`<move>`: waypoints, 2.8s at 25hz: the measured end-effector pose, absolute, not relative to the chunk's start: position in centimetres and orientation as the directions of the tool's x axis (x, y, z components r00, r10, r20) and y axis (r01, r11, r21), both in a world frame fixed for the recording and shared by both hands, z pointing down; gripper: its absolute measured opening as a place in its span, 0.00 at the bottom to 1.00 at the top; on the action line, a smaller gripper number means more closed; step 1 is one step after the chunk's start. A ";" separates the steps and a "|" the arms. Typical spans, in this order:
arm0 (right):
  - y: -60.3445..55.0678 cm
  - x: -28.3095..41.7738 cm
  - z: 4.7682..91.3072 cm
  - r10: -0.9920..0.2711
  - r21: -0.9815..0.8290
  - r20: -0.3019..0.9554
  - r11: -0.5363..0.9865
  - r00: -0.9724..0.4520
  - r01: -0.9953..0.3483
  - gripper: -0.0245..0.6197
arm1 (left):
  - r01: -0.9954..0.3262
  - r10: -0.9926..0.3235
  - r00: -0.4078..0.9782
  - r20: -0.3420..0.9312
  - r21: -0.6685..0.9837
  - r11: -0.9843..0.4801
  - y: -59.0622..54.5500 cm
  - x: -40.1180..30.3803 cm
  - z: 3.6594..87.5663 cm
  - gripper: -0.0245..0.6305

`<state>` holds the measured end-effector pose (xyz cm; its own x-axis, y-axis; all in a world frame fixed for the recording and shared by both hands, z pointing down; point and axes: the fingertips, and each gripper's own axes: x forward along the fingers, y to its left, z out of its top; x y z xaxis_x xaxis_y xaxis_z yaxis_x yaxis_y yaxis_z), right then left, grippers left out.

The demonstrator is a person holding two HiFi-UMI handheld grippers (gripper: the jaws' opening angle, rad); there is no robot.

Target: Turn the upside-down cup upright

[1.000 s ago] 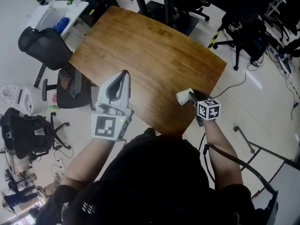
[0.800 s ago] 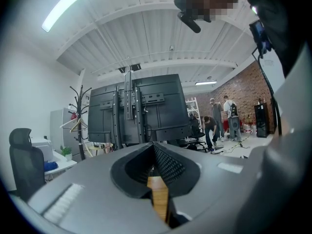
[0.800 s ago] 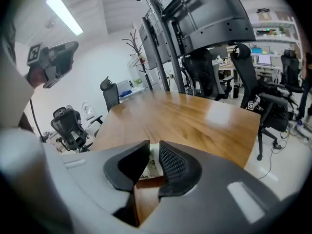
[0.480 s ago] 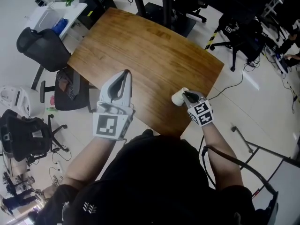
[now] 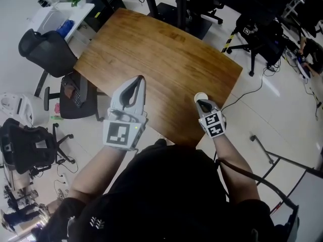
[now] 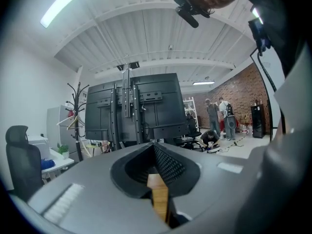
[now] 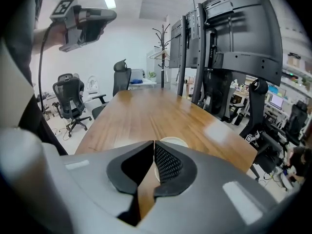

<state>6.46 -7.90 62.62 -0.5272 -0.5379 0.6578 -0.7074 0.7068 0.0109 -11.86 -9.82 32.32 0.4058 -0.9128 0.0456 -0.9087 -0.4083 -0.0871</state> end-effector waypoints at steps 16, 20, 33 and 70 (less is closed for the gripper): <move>-11.2 11.1 60.8 -0.666 -0.143 0.555 0.513 -0.498 -0.846 0.21 | -0.914 -0.920 0.392 0.028 -0.106 -0.393 -9.3 -12.6 31.5 0.04; -11.4 11.3 62.2 -0.651 -0.214 0.577 0.462 -0.493 -0.861 0.21 | -0.919 -0.926 0.377 0.021 -0.118 -0.376 -9.4 -13.0 31.8 0.04; -12.3 11.2 62.8 -0.655 -0.215 0.614 0.398 -0.440 -0.892 0.19 | -0.923 -0.926 0.358 0.118 -0.103 -0.370 -14.9 -7.8 41.6 0.04; -10.1 6.2 61.1 -0.695 0.289 0.662 0.581 -0.280 -0.761 0.09 | -0.865 -0.864 0.477 0.162 -0.087 -0.494 -15.7 -6.2 42.0 0.04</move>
